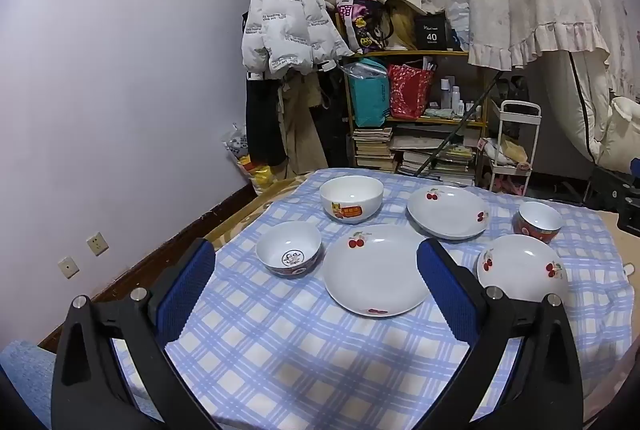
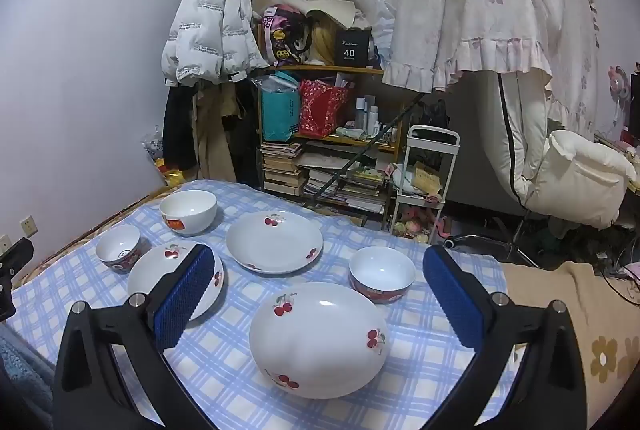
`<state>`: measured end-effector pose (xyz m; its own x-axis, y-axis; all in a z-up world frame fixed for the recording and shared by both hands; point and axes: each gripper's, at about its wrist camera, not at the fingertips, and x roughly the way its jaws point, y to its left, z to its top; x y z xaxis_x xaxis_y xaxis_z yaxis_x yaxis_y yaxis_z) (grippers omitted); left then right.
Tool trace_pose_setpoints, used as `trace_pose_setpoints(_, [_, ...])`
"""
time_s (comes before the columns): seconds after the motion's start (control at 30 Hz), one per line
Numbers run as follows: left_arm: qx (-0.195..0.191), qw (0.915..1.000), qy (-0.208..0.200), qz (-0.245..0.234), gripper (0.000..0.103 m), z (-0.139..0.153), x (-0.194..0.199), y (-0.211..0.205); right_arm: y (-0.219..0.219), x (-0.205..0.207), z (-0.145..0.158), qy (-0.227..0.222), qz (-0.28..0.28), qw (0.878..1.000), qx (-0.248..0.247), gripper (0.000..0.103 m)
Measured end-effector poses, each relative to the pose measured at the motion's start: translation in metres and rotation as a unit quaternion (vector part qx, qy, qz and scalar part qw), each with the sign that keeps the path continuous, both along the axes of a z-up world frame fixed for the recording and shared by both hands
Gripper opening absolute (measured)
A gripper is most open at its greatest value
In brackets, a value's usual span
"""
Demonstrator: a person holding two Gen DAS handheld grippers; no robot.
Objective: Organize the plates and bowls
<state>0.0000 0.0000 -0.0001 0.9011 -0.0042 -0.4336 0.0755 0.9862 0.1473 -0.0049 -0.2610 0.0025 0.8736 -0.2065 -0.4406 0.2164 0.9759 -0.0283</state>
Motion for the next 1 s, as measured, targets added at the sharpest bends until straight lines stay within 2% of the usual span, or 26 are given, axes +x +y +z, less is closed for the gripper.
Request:
trace_pose_setpoints(0.33, [-0.005, 0.9999, 0.011, -0.001, 0.1, 0.0023, -0.0008, 0.0, 0.0003, 0.0011, -0.0017, 0.003, -0.001, 1.0, -0.003, 0.103])
trace_pose_setpoints(1.0, [0.004, 1.0, 0.007, -0.005, 0.1, -0.0028, 0.0016, -0.0017, 0.0018, 0.0032, -0.0046, 0.005, -0.001, 1.0, -0.002, 0.103])
